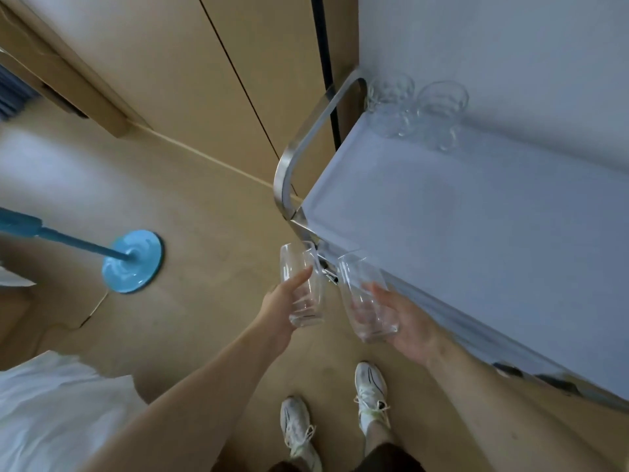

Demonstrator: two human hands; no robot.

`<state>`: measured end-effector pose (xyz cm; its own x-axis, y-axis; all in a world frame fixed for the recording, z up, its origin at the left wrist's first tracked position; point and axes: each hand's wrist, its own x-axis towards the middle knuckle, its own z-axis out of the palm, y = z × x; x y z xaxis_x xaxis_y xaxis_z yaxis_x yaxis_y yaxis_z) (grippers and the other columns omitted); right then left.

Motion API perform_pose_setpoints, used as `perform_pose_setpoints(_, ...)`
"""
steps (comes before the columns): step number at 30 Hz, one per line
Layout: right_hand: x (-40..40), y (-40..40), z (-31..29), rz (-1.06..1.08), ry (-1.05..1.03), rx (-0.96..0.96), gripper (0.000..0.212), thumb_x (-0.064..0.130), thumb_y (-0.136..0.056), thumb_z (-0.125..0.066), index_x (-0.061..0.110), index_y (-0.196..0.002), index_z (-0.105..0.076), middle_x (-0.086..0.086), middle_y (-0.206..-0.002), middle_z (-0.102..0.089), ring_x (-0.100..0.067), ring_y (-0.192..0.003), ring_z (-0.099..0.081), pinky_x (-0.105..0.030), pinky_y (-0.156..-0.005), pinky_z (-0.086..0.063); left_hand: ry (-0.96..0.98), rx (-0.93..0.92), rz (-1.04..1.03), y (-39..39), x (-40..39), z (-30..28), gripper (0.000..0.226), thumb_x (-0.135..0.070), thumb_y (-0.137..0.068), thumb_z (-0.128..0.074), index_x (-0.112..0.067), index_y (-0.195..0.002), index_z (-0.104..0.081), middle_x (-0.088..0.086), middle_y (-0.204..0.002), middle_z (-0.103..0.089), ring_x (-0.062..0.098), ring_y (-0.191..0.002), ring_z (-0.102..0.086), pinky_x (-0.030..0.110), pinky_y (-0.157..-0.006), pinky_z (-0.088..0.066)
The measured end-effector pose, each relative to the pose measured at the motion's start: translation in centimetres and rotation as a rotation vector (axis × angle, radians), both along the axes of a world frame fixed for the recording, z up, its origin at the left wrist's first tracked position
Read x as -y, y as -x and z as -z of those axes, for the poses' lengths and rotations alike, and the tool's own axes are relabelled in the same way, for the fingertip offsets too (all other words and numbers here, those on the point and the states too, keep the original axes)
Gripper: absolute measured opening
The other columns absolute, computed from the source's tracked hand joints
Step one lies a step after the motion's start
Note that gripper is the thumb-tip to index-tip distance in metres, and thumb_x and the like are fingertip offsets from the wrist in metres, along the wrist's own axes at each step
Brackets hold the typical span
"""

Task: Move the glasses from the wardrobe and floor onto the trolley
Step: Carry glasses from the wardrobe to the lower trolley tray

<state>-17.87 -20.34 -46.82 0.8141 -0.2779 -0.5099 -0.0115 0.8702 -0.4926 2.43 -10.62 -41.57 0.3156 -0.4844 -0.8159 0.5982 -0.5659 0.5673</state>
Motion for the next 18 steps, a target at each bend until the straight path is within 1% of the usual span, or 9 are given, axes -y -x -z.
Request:
perform_pose_setpoints(1,-0.2,-0.1,0.6,-0.022,0.015,-0.014,0.024,0.049,-0.085,-0.078,0.029,-0.095,-0.069,-0.008,-0.088,-0.046,-0.018,-0.071,-0.043,-0.031,-0.059,-0.034,-0.014,0.018,-0.01,-0.1,-0.1,0.7,0.051,-0.046,-0.077,-0.083,-0.013,-0.101,-0.052,0.003,-0.079,-0.045,0.016,-0.057,-0.042,0.028,-0.052,-0.037)
perform_pose_setpoints(3,-0.7,-0.4,2.0,-0.032,0.04,-0.072,0.029,0.051,-0.083,-0.079,0.029,-0.101,-0.072,-0.007,-0.089,-0.056,-0.021,-0.073,-0.049,-0.033,-0.058,-0.038,-0.033,0.024,-0.029,-0.6,-0.2,2.2,0.049,-0.046,-0.077,-0.083,-0.014,-0.098,-0.052,0.0,-0.076,-0.047,0.016,-0.057,-0.046,0.03,-0.054,-0.041)
perform_pose_setpoints(6,-1.4,-0.9,4.2,0.014,0.004,-0.112,0.037,0.051,-0.08,-0.083,0.03,-0.108,-0.072,-0.007,-0.092,-0.056,-0.022,-0.077,-0.049,-0.034,-0.059,-0.04,-0.054,-0.002,-0.039,-1.5,-0.1,4.4,0.051,-0.045,-0.072,-0.086,-0.014,-0.097,-0.055,0.002,-0.077,-0.049,0.017,-0.057,-0.05,0.031,-0.055,-0.047)
perform_pose_setpoints(9,-2.3,-1.3,6.3,0.072,-0.022,-0.117,0.038,0.048,-0.079,-0.084,0.031,-0.109,-0.071,-0.008,-0.094,-0.052,-0.021,-0.077,-0.048,-0.034,-0.061,-0.042,-0.068,0.001,-0.024,-2.2,-0.1,7.2,0.065,-0.047,-0.057,-0.092,-0.011,-0.102,-0.063,0.005,-0.086,-0.057,0.02,-0.065,-0.06,0.032,-0.058,-0.055)
perform_pose_setpoints(11,-2.9,-1.4,7.9,0.109,-0.016,-0.13,0.038,0.047,-0.078,-0.085,0.029,-0.108,-0.069,-0.012,-0.095,-0.049,-0.023,-0.076,-0.049,-0.035,-0.06,-0.044,-0.075,0.012,0.026,-2.5,-0.4,9.3,0.08,-0.053,-0.05,-0.091,-0.008,-0.111,-0.066,0.005,-0.091,-0.062,0.022,-0.074,-0.064,0.032,-0.061,-0.056)
perform_pose_setpoints(12,-3.3,-1.5,8.7,0.13,-0.022,-0.147,0.043,0.048,-0.076,-0.086,0.025,-0.109,-0.069,-0.015,-0.097,-0.049,-0.025,-0.077,-0.05,-0.035,-0.059,-0.047,-0.073,0.02,0.05,-2.7,-0.6,10.4,0.083,-0.055,-0.05,-0.091,-0.009,-0.114,-0.066,0.004,-0.093,-0.063,0.022,-0.076,-0.064,0.031,-0.061,-0.056)
perform_pose_setpoints(14,-3.9,-1.8,10.3,0.182,-0.032,-0.191,0.062,0.048,-0.072,-0.088,0.013,-0.119,-0.066,-0.02,-0.104,-0.053,-0.03,-0.084,-0.054,-0.037,-0.058,-0.052,-0.049,0.049,0.091,-3.1,-0.8,12.7,0.075,-0.057,-0.054,-0.091,-0.013,-0.11,-0.066,0.004,-0.092,-0.065,0.021,-0.074,-0.064,0.031,-0.059,-0.054)
perform_pose_setpoints(16,-4.3,-2.3,11.8,0.221,-0.027,-0.227,0.079,0.049,-0.071,-0.089,0.004,-0.128,-0.057,-0.021,-0.111,-0.051,-0.033,-0.088,-0.054,-0.039,-0.061,-0.054,-0.029,0.082,0.13,-3.4,-0.9,14.9,0.066,-0.058,-0.057,-0.091,-0.016,-0.103,-0.068,0.003,-0.088,-0.067,0.02,-0.073,-0.066,0.03,-0.058,-0.053)
perform_pose_setpoints(18,-4.5,-2.9,13.0,0.272,-0.007,-0.235,0.08,0.05,-0.071,-0.089,0.003,-0.128,-0.056,-0.019,-0.114,-0.048,-0.033,-0.093,-0.05,-0.04,-0.066,-0.051,0.0,0.114,0.172,-3.5,-0.6,16.9,0.061,-0.059,-0.057,-0.089,-0.018,-0.099,-0.07,-0.002,-0.082,-0.069,0.018,-0.073,-0.067,0.031,-0.061,-0.055)
